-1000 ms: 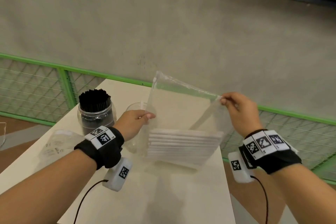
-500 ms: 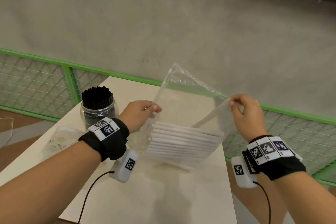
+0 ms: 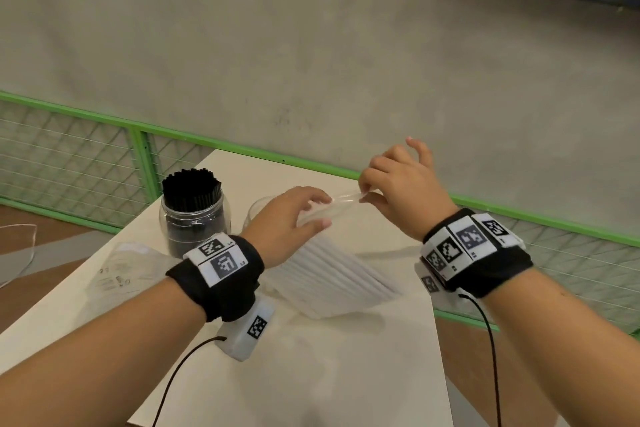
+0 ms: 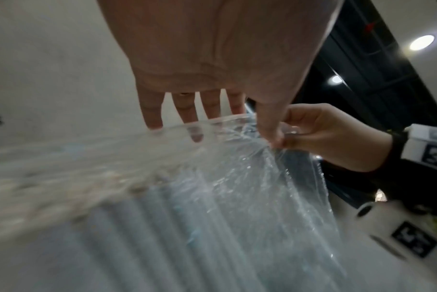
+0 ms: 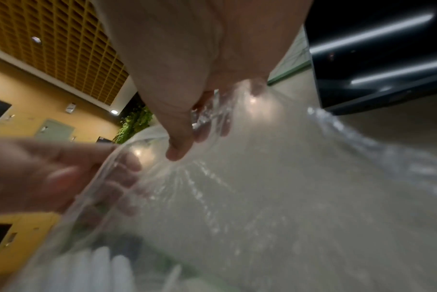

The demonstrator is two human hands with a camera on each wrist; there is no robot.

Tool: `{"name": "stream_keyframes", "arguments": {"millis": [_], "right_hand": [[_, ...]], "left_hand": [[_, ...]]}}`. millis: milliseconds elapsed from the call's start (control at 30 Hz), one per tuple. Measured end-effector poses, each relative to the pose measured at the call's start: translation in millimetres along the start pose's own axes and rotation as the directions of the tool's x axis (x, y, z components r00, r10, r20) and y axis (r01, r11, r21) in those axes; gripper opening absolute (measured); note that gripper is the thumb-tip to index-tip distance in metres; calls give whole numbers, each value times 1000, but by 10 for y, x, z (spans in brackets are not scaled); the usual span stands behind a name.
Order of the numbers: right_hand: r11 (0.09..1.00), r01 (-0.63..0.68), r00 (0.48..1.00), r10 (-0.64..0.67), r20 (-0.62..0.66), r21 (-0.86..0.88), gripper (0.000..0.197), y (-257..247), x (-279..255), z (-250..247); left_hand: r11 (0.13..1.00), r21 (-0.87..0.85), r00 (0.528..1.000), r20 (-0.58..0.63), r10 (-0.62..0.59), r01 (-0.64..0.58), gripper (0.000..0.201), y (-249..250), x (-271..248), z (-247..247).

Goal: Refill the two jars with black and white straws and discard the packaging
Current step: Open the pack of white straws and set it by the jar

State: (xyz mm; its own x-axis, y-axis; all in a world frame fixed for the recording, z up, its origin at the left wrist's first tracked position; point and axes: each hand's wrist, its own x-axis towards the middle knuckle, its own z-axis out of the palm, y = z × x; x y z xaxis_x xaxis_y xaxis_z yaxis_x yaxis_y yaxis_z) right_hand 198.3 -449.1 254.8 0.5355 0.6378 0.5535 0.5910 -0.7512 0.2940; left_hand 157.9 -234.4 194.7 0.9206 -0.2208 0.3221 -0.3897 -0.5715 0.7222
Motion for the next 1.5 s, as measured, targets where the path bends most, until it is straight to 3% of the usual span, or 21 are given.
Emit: {"name": "stream_keyframes", "arguments": {"millis": [100,133,200,300,400,533,600,800,933,1067,1133,1167,1267,1400,1500], "right_hand": [[990,-33,999,28,35,136,15,17,-65,3],[980,-56,998,47,50,191,14,26,-100,9],[946,-145,989,127,83,288,10,53,-162,27],[855,-284,959,265,105,435,7,79,-253,74],[695,-391,908,399,129,603,21,131,-348,107],[562,-343,914,384,130,753,43,198,-502,126],[588,-334,931,327,161,737,44,175,-626,166],[798,-269,953,140,269,539,46,-66,-1108,430],[867,-310,924,180,336,389,4,-140,-1246,402],[890,-319,891,165,422,326,57,-201,-1177,319],[906,-321,868,165,469,276,61,-248,-1075,302],[918,-311,854,158,495,244,52,-285,-1028,293],[934,-268,851,113,513,238,26,-393,-942,323],[946,-193,865,39,501,261,31,-507,-896,375],[932,-169,907,20,420,320,27,-592,-874,415]], "left_hand": [[963,247,992,37,-121,109,101,-292,-189,-29],[918,367,981,63,-184,149,115,-414,-247,-42],[833,503,947,82,-310,229,124,-611,-336,-57],[865,379,926,53,-374,328,102,-772,-399,-44],[924,235,952,-28,-305,303,71,-741,-447,-79],[924,287,967,-92,-237,254,61,-646,-428,-341],[913,334,972,-70,-222,233,60,-650,-411,-467],[862,443,958,24,-286,246,57,-729,-502,-421],[848,472,962,3,-275,241,54,-704,-539,-318],[841,491,958,45,-284,227,73,-663,-562,-310],[850,497,968,76,-241,173,86,-626,-569,-318],[857,500,979,80,-188,124,87,-596,-566,-318],[854,519,999,46,-9,-16,71,-480,-526,-307],[840,537,997,58,49,-73,49,-394,-505,-214],[850,525,996,-51,75,-38,33,-448,-537,-137]]}}
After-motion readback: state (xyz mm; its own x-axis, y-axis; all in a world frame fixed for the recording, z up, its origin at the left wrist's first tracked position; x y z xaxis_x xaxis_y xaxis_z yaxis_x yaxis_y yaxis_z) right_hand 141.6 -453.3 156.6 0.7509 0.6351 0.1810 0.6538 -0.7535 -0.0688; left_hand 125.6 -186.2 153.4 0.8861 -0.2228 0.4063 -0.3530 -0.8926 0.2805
